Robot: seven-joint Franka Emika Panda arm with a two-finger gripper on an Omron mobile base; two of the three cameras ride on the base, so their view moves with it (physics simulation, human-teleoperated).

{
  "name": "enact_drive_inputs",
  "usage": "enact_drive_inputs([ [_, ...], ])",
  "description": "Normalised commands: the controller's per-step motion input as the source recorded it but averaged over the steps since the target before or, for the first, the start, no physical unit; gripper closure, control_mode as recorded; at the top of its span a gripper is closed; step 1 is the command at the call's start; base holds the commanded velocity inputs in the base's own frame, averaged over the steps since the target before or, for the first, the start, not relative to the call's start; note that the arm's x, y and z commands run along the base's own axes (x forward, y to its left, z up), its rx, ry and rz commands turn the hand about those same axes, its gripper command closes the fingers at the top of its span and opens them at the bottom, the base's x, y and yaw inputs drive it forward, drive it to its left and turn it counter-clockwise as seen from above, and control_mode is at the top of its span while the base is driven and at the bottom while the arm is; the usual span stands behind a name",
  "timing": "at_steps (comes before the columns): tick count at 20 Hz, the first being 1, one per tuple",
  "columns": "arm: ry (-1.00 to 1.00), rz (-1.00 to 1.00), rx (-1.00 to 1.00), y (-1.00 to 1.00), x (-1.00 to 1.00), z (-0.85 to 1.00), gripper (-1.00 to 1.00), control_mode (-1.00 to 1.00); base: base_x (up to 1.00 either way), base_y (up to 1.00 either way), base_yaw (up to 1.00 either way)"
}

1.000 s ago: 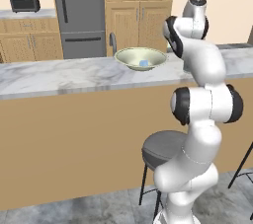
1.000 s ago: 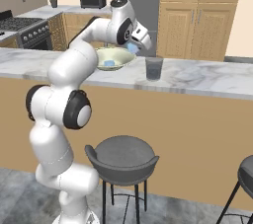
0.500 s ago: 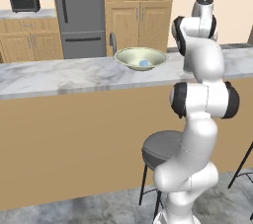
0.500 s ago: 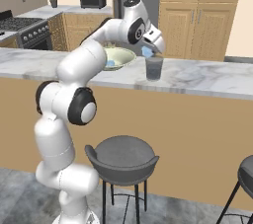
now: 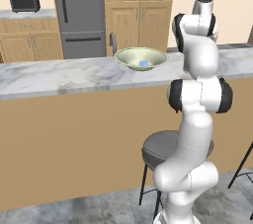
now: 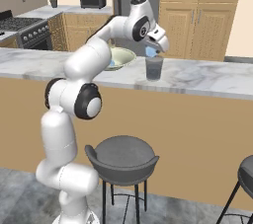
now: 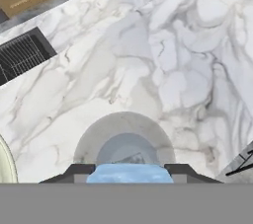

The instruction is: There are four ice cubes in the ice bowl. Place two ice cubes in each glass of water.

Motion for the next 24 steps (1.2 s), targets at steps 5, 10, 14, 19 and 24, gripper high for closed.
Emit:
enact_drive_inputs([
  [5, 0.0, 0.0, 0.0, -0.05, 0.4, -0.49, 1.0, -1.0, 0.0, 0.0, 0.0],
  [10, 0.0, 0.0, 0.03, -0.32, 0.14, -0.14, 1.0, -1.0, 0.0, 0.0, 0.0],
  [14, 0.0, 0.0, 0.05, -0.34, 0.02, 0.0, 1.0, -1.0, 0.0, 0.0, 0.0],
  [19, 0.0, 0.0, 0.01, -0.1, 0.01, 0.0, 1.0, -1.0, 0.0, 0.0, 0.0],
  [24, 0.0, 0.0, 0.0, 0.0, -0.09, 0.07, -1.0, -1.0, 0.0, 0.0, 0.0],
])
